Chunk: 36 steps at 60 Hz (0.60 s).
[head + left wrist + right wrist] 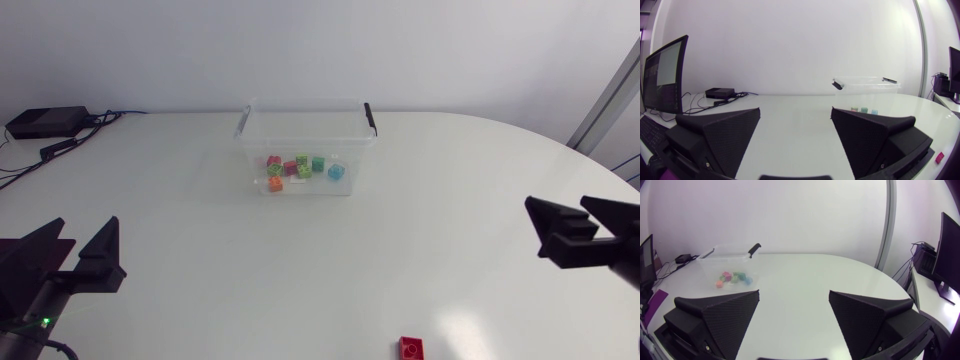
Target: Place the duplo bricks in the container
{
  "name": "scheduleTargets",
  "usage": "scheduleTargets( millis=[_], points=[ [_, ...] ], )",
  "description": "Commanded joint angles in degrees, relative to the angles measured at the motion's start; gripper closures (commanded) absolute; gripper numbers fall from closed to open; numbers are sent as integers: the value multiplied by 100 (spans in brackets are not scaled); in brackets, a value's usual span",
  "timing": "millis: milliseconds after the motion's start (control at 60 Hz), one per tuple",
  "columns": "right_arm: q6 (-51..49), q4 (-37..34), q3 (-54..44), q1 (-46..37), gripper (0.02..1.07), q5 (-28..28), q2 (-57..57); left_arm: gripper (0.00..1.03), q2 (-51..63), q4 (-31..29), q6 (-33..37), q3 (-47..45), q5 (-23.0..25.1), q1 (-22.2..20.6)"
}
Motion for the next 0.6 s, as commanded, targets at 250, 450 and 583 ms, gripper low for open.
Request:
scheduleTargets(
  millis=[250, 450, 583],
  points=[
    [1259, -2593, 2212, 1809, 7, -149, 1235, 4, -71, -8, 44, -110, 27, 23],
    [1444, -2910, 1518, 2406, 7, -158, 1305, 4, -71, -17, 44, -102, 27, 23],
    [1444, -2857, 894, 2881, 7, -210, 1288, 4, -71, -17, 44, -110, 27, 23]
  ],
)
